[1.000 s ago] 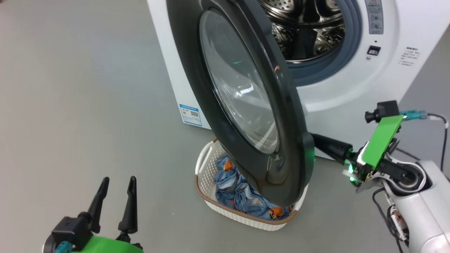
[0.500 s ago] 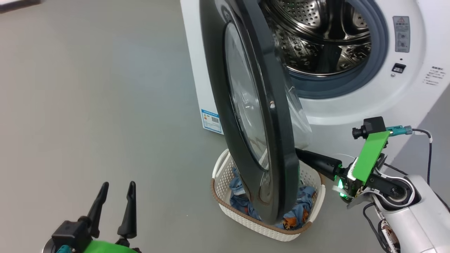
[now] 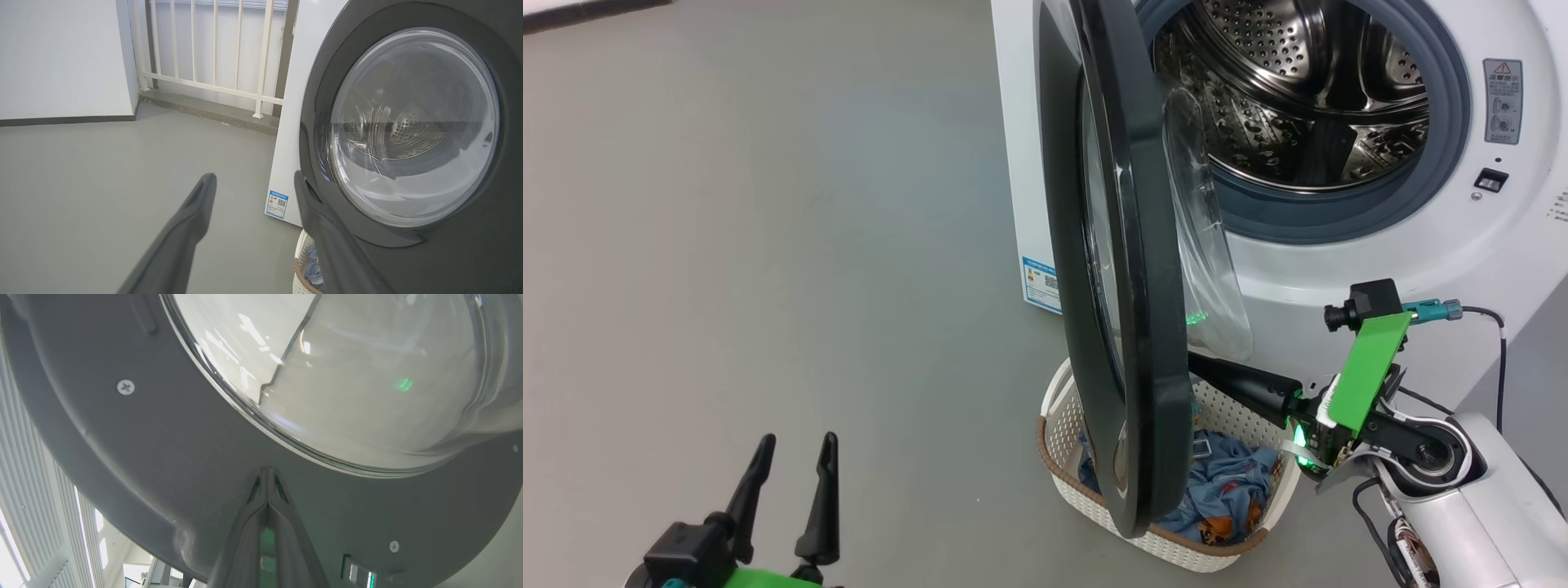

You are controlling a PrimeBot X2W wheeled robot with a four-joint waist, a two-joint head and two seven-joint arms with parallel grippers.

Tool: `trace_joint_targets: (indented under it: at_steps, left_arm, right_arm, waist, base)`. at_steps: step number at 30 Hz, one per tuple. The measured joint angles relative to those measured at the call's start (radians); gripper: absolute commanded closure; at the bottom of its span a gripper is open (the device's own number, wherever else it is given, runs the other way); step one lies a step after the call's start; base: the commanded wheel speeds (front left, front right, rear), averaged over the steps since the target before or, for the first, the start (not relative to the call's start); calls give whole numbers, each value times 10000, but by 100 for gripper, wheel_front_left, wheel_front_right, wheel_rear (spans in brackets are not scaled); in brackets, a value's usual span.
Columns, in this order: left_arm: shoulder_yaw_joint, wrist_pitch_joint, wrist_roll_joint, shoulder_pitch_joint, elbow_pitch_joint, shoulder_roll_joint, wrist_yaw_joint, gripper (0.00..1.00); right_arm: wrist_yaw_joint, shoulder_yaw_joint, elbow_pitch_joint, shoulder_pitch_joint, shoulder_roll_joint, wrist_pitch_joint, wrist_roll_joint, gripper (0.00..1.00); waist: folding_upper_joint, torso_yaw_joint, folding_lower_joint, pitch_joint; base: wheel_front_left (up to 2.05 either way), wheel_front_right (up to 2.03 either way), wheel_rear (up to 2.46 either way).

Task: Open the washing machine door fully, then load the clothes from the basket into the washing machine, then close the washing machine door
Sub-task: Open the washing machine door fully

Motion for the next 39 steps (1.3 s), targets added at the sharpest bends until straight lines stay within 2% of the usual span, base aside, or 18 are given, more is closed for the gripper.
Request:
trace_joint_targets:
  at_steps: [39]
  left_arm:
    - [-4, 0, -2, 0, 29, -10, 0, 0]
  right_arm:
    - [0, 307, 184, -58, 1030, 322, -251, 100]
  waist:
    - [0, 553, 0, 55]
  base:
    - [0, 0, 0]
